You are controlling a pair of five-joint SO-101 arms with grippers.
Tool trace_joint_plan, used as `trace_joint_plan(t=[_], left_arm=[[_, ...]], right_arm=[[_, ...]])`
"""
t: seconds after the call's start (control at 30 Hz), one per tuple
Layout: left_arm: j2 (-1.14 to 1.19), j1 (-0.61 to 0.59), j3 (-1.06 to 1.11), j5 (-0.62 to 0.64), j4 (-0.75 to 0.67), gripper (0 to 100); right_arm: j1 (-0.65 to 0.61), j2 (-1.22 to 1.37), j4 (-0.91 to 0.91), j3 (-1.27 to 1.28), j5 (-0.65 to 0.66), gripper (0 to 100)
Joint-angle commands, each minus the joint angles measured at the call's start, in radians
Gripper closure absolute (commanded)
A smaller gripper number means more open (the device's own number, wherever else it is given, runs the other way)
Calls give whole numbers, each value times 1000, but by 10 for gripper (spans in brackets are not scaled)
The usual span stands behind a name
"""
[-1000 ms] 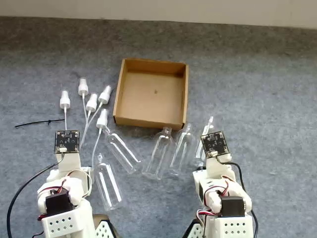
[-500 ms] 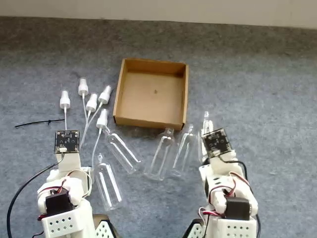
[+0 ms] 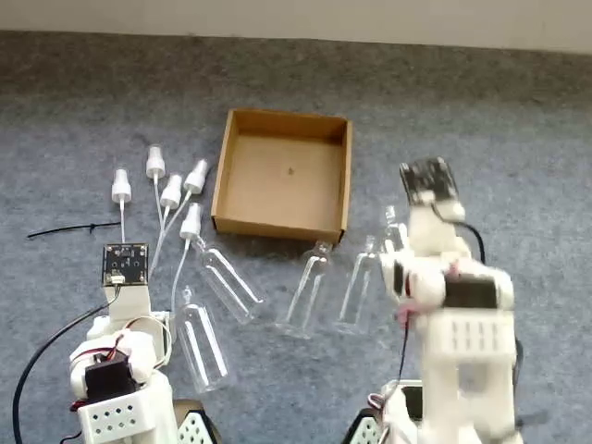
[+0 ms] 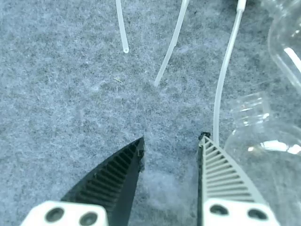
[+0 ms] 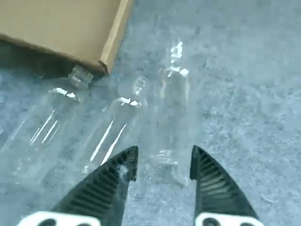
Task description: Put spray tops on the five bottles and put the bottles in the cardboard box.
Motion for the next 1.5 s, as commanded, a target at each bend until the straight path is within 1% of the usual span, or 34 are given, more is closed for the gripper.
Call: trace_joint_plan(t=[0.0,0.17,0.33,0.5,0.7,0.77,0.93,1.23,1.47], left_arm=[[-7,22,19,2,5,818],[-7,18,19,2,5,818],[-7,18,19,0,5,818],[-7,18,19,0,5,818],[-7,18,19,0,5,818],[-7,18,19,0,5,818],[-7,18,19,0,5,818],[-7,18,19,0,3,818],[-7,18,19,0,2,818]], right_arm=[[-35,364,59,-285,-9,786],[-31,599,74,-509,-8,774],[-22,711,90,-587,63,774],[90,740,113,-591,158,774],[226,769,104,-593,218,774],[249,786,85,-593,238,774],[243,834,50,-595,238,774],[174,872,-48,-595,238,774],[173,940,-125,-596,238,774]])
